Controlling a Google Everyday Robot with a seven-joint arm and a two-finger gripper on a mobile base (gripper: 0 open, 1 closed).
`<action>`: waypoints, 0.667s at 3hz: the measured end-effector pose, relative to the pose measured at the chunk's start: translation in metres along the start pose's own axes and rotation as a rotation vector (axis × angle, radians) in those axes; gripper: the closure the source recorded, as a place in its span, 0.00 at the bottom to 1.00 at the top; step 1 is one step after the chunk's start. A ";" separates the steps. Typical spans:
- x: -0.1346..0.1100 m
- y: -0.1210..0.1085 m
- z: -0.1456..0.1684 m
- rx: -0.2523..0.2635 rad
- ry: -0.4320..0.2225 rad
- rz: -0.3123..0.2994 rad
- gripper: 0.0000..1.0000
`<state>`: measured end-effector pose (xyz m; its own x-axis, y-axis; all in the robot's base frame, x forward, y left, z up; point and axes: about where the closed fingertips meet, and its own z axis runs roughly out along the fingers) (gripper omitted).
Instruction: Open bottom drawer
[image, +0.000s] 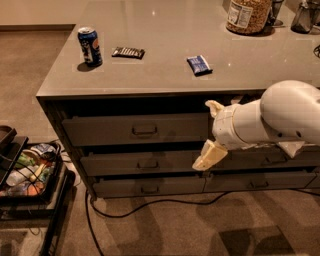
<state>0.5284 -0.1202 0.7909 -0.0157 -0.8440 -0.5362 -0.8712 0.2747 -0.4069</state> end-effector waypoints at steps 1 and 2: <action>0.018 0.018 0.033 -0.049 -0.024 0.007 0.00; 0.049 0.056 0.087 -0.095 -0.057 0.075 0.00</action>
Offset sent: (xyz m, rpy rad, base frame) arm -0.0087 0.0203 -0.2076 0.1686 0.1519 -0.0211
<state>0.5220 -0.1065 0.6773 -0.0566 -0.7946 -0.6044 -0.9113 0.2885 -0.2939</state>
